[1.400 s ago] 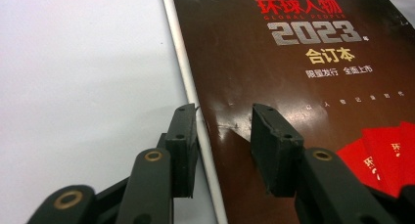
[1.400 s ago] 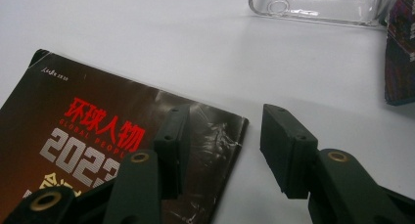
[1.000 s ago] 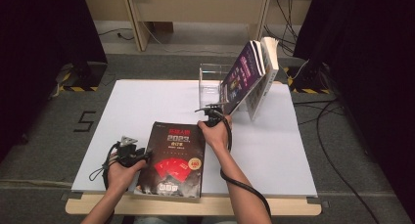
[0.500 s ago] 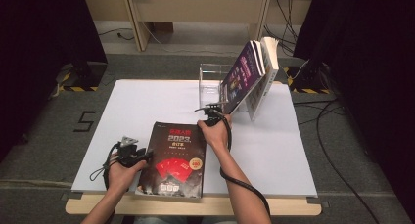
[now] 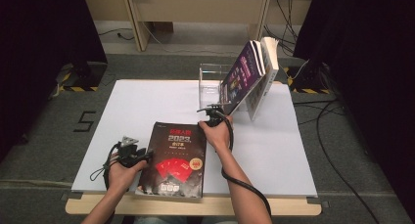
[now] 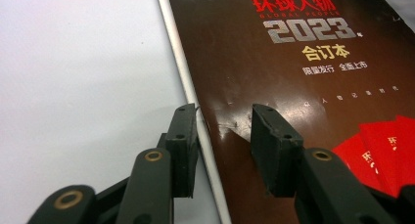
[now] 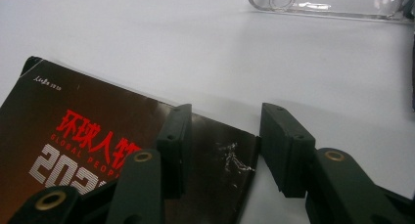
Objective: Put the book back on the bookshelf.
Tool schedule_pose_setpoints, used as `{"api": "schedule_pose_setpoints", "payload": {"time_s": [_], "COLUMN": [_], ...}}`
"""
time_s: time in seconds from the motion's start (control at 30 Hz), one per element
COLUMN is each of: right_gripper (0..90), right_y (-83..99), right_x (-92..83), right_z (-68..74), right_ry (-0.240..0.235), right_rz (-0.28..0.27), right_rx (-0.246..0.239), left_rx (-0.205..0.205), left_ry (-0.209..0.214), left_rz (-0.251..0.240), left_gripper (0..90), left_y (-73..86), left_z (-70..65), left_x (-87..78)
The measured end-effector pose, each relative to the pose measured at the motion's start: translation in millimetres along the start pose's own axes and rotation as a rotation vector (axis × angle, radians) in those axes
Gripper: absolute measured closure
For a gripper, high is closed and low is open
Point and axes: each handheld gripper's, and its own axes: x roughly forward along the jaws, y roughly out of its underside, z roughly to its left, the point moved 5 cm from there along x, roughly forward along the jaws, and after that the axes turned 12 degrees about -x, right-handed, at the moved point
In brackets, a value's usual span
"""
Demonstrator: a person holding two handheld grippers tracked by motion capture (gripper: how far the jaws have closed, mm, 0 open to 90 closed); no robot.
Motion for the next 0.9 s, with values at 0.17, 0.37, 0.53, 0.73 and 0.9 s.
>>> {"api": "schedule_pose_setpoints", "payload": {"time_s": [0.17,0.37,0.53,0.73,0.9], "right_gripper": [60.3,60.7,61.8,58.3,58.5], "right_y": [1.9,5.0,6.8,8.7,10.6], "right_x": [-2.0,-5.6,-7.4,-9.9,-10.6], "right_z": [-2.8,-5.8,-5.8,-5.8,-6.6], "right_ry": [-0.019,-0.047,-0.044,-0.045,-0.061], "right_rz": [-0.005,-0.002,0.005,0.016,0.004], "right_rx": [0.038,0.062,0.067,0.061,0.081], "left_rx": [-0.005,0.0,-0.005,-0.008,-0.005], "left_ry": [0.0,-0.005,0.0,0.006,0.0], "left_rz": [0.001,0.0,0.0,-0.005,-0.004], "left_gripper": [61.8,61.5,61.7,61.6,61.6], "left_y": [-0.1,0.1,0.3,0.6,0.8], "left_z": [-0.6,-1.4,-1.0,-0.7,-1.1], "left_x": [0.2,0.5,0.3,0.4,0.4]}}
